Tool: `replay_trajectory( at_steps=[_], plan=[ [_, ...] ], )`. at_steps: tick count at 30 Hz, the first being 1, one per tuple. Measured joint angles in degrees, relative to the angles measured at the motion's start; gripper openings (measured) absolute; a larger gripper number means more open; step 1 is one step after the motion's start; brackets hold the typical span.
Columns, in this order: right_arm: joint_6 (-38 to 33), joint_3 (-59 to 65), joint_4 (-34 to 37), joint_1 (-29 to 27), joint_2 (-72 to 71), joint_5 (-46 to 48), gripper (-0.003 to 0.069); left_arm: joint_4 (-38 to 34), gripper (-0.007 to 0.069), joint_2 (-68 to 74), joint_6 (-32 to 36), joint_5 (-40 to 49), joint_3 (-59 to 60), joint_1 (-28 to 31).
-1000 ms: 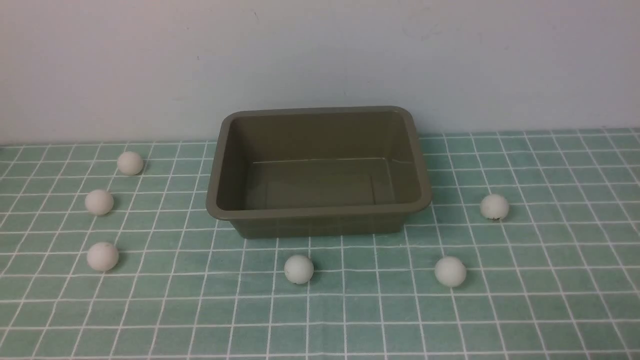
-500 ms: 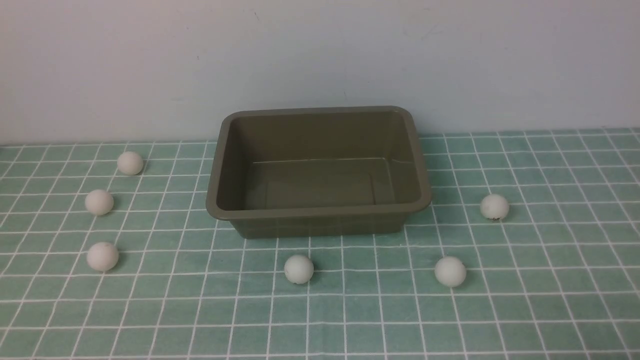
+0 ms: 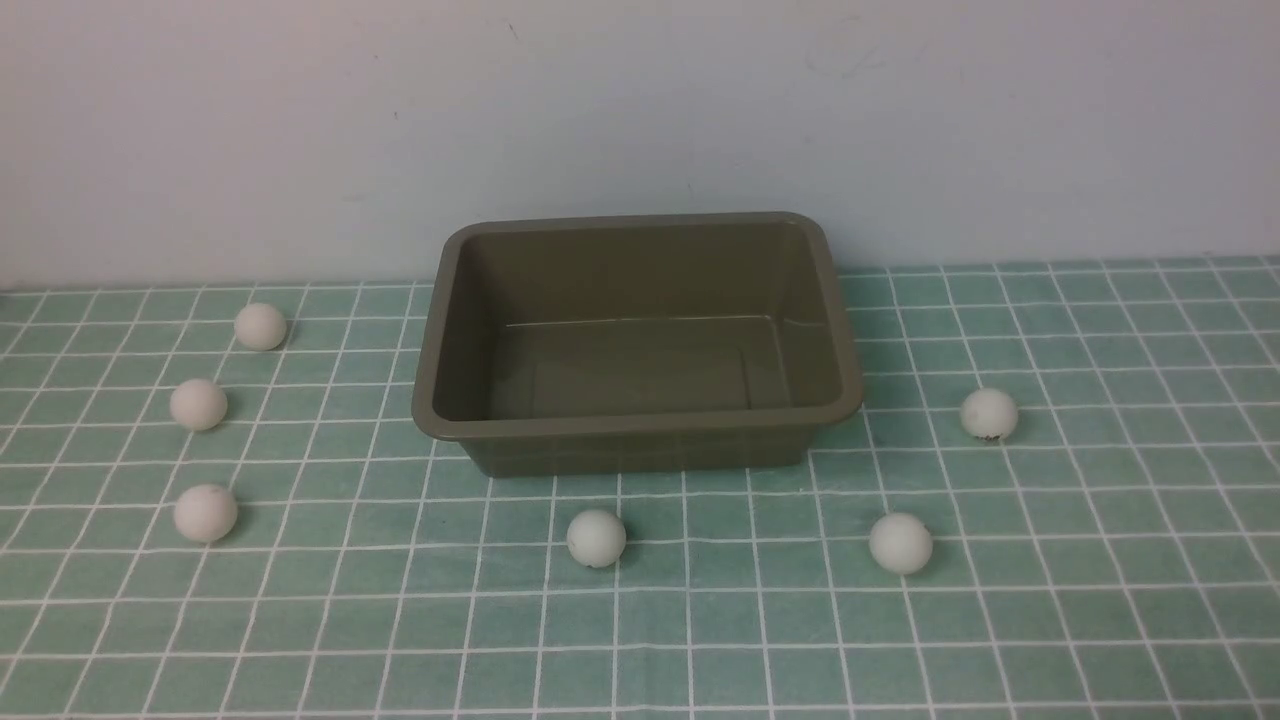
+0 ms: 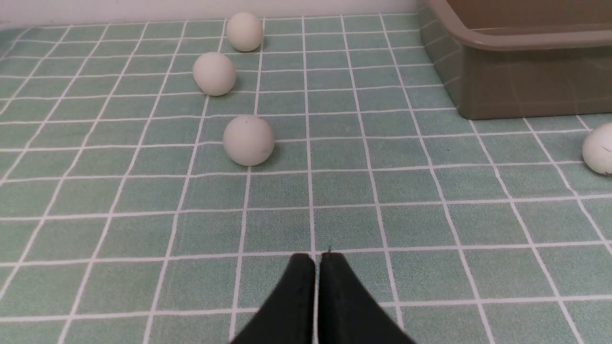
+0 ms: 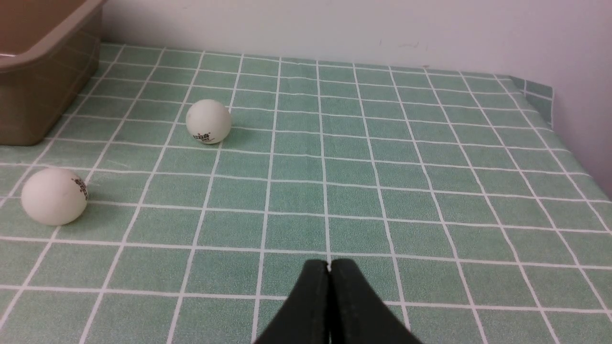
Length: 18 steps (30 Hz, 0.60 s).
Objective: Put the table tennis balls in the box on the green coffee tablecloth.
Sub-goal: 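Reach for and grasp a ping pong ball on the table beside the basket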
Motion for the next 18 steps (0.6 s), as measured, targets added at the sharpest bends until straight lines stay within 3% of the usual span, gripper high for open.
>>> replay_trajectory(
  at_steps=[12,17,18],
  plan=[
    [0.8,0.0,2.0,0.0,0.0,-0.5,-0.0018,-1.6,-0.0004,0.0,-0.3,-2.5,0.4,0.0],
    [3.2,0.0,10.7,0.0,0.0,-4.4,-0.0018,-9.4,-0.0004,0.0,-3.5,-11.0,0.6,0.0],
    [3.8,0.0,14.9,0.0,0.0,-6.6,-0.0018,-15.2,-0.0004,0.0,-5.8,-15.0,0.6,0.0]
  ],
)
